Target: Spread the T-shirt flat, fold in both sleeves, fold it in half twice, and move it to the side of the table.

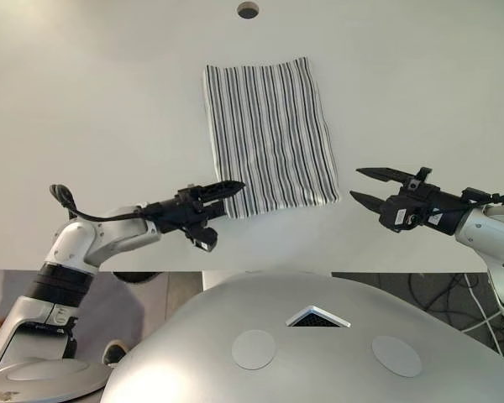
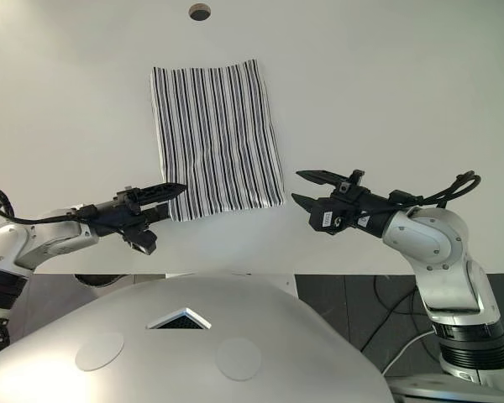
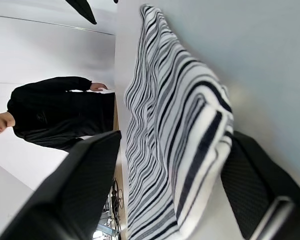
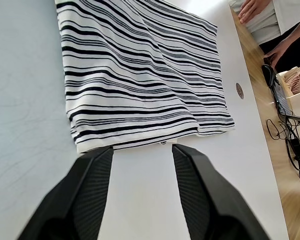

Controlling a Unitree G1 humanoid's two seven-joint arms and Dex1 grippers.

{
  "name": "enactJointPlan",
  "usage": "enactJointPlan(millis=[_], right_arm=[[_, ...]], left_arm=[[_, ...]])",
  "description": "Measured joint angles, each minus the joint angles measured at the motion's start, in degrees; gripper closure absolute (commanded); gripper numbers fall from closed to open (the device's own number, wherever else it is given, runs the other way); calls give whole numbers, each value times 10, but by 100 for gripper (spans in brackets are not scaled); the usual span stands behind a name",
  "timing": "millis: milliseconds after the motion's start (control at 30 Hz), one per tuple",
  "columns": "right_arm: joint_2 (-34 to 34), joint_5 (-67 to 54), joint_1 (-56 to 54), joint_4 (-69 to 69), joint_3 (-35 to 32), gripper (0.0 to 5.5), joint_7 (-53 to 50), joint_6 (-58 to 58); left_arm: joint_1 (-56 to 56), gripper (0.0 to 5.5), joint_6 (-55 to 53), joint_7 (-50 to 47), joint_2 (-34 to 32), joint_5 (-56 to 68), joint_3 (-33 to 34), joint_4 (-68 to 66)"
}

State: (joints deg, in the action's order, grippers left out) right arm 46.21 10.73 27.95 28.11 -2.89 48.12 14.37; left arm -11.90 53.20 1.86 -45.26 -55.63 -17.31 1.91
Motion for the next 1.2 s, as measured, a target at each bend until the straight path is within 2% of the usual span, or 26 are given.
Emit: enactJointPlan(millis=[33, 200, 300, 567, 833, 1200], right_arm=[[2, 0, 1, 0, 0, 328, 0, 0], [15, 37, 6, -12, 0, 328, -10, 19], [27, 93, -14, -52, 6, 278, -41, 63], [43, 164, -74, -116, 77, 155, -71, 152], [46, 187, -153, -146, 159, 155, -79, 212], [8, 237, -307, -269, 257, 155, -147, 280]], left_arm=[[5, 217, -1, 0, 0, 0, -6, -1], [28, 322, -5, 5, -4, 13, -42, -19], [33, 374, -7, 16, -12, 27, -53, -26], [43, 449, -2, 39, -36, 56, -62, -19], [48, 527, -2, 39, -46, 61, -63, -8], [48, 536, -11, 42, -52, 61, -68, 5]])
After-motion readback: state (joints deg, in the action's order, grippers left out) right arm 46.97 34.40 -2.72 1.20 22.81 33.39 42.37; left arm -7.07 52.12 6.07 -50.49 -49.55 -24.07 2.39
